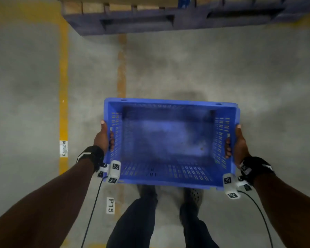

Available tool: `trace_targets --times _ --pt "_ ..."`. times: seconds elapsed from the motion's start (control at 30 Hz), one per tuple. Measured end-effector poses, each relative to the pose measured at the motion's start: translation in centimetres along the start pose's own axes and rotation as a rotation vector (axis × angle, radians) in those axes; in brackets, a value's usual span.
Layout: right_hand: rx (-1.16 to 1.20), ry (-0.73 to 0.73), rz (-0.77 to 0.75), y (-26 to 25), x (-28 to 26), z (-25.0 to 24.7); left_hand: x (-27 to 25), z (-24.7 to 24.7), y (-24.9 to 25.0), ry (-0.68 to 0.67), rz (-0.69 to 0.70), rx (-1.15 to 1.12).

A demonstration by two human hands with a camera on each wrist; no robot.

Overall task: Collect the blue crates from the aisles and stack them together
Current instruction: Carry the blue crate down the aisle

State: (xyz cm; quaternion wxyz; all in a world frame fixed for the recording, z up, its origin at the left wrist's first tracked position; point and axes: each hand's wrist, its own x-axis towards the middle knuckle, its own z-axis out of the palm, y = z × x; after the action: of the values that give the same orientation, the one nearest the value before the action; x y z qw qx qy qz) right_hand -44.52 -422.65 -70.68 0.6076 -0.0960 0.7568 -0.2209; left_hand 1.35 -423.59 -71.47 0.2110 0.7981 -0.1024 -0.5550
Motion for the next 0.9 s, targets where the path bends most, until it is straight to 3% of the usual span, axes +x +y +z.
trace_targets --times 0.3,0.73,0.9 --pt "0.002 0.008 -0.001 2.2 6.1 0.6 5.5 2.3 -3.5 -0.025 -0.046 -0.072" --pt "0.033 0.027 -0.002 3.6 8.8 0.8 7.8 3.2 -4.9 0.005 0.011 -0.036" --pt "0.010 0.027 -0.015 3.3 8.8 -0.6 6.9 2.2 -4.4 0.051 0.079 0.224"
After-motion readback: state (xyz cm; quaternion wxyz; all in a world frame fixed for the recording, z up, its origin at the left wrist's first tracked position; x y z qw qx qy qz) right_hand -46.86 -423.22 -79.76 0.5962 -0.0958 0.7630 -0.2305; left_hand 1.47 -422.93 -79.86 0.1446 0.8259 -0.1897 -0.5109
